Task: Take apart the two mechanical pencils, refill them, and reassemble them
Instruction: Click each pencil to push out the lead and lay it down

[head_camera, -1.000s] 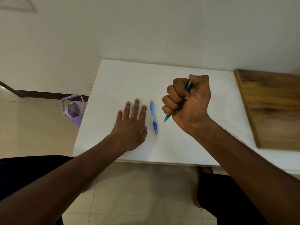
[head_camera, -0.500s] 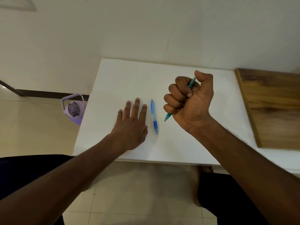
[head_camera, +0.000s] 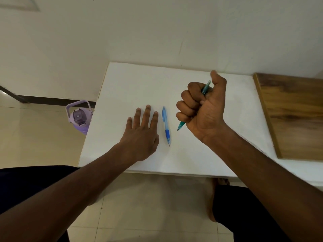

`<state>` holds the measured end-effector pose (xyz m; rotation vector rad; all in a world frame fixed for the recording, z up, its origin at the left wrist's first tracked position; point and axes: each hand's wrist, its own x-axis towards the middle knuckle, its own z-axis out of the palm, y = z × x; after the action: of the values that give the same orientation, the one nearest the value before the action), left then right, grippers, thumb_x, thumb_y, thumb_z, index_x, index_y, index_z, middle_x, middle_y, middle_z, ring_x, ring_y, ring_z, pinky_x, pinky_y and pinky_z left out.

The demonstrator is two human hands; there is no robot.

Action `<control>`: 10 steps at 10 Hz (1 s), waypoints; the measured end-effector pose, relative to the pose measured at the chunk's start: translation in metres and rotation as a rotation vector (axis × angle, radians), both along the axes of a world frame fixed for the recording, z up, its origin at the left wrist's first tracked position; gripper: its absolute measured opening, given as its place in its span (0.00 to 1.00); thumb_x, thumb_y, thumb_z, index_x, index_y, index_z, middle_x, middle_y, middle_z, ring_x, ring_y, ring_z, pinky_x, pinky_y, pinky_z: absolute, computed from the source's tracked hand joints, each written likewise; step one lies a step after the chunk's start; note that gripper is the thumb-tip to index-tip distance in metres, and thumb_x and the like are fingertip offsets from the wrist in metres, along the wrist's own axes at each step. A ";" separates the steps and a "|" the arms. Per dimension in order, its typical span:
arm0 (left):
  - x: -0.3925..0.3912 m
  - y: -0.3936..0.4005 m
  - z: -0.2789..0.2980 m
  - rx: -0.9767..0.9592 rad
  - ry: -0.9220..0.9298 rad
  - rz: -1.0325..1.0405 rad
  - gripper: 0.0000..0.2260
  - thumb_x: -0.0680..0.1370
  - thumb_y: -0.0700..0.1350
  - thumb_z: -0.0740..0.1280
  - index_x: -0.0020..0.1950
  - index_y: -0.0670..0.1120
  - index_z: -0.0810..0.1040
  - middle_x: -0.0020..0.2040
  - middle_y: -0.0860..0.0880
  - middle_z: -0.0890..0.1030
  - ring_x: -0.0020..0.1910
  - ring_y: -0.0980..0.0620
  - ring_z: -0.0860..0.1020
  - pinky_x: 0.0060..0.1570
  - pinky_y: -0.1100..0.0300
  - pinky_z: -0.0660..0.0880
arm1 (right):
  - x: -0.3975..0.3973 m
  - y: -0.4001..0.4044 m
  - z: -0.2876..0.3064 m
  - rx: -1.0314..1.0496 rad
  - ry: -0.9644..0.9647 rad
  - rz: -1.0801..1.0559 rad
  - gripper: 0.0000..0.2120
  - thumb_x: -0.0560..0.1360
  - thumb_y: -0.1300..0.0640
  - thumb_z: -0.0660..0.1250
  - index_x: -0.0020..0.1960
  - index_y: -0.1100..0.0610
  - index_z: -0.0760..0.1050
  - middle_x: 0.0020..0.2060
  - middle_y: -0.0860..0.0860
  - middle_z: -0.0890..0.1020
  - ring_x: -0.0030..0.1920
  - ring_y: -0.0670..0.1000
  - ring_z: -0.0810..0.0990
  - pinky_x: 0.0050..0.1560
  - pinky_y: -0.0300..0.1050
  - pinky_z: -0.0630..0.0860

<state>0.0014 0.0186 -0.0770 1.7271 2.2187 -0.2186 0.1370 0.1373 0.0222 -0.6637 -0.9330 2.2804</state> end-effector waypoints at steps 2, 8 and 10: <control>0.000 0.000 -0.001 0.002 -0.004 0.002 0.34 0.87 0.56 0.54 0.85 0.47 0.37 0.84 0.42 0.32 0.84 0.35 0.37 0.81 0.36 0.49 | 0.000 0.001 0.000 0.007 -0.002 -0.024 0.29 0.85 0.44 0.44 0.26 0.51 0.56 0.21 0.46 0.58 0.23 0.45 0.53 0.27 0.35 0.55; 0.000 -0.001 0.003 -0.030 0.010 -0.011 0.34 0.87 0.56 0.53 0.85 0.47 0.37 0.84 0.42 0.32 0.84 0.35 0.37 0.82 0.36 0.49 | 0.004 0.009 -0.003 -0.017 -0.009 -0.094 0.24 0.83 0.46 0.47 0.30 0.53 0.52 0.24 0.48 0.54 0.23 0.46 0.53 0.28 0.35 0.54; 0.000 -0.001 0.006 -0.035 -0.006 -0.004 0.34 0.87 0.57 0.53 0.85 0.47 0.37 0.84 0.43 0.32 0.84 0.35 0.36 0.82 0.37 0.49 | 0.004 0.010 -0.004 -0.024 0.003 -0.083 0.24 0.83 0.46 0.47 0.30 0.53 0.52 0.25 0.49 0.54 0.25 0.47 0.51 0.29 0.36 0.53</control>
<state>0.0015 0.0179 -0.0715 1.7112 2.1940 -0.2514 0.1412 0.1476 0.0181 -0.6960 -0.8621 2.2223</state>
